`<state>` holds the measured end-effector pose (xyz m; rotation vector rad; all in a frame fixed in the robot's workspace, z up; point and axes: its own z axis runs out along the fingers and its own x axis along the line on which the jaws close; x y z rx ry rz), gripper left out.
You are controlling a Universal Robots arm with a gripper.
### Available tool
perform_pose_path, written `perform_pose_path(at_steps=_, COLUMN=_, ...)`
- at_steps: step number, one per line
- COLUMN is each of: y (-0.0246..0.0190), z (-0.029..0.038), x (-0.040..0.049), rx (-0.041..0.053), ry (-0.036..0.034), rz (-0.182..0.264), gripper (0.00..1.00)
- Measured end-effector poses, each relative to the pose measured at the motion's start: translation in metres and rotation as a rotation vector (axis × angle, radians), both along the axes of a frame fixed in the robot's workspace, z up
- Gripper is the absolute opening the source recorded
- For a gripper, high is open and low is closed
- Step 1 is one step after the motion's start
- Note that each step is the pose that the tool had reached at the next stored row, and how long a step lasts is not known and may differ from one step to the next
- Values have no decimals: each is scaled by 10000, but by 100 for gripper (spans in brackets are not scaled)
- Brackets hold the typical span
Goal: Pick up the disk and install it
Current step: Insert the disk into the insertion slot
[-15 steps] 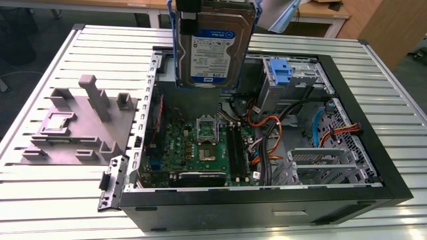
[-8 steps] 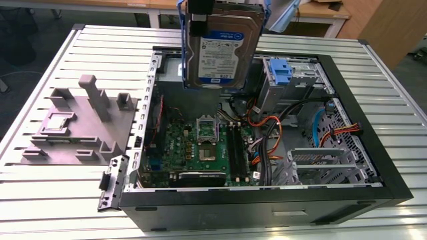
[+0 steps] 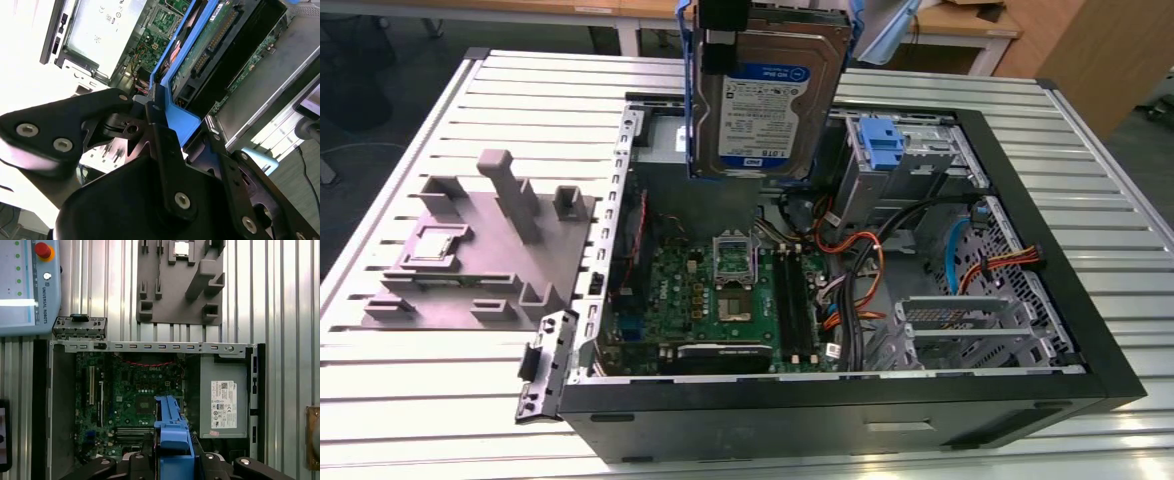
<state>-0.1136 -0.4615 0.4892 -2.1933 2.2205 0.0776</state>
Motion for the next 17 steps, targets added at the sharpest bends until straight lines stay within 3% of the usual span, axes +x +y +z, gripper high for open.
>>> perform_pose_path(at_steps=17, y=0, z=-3, x=0, rx=1, ry=0, rz=0, gripper=37)
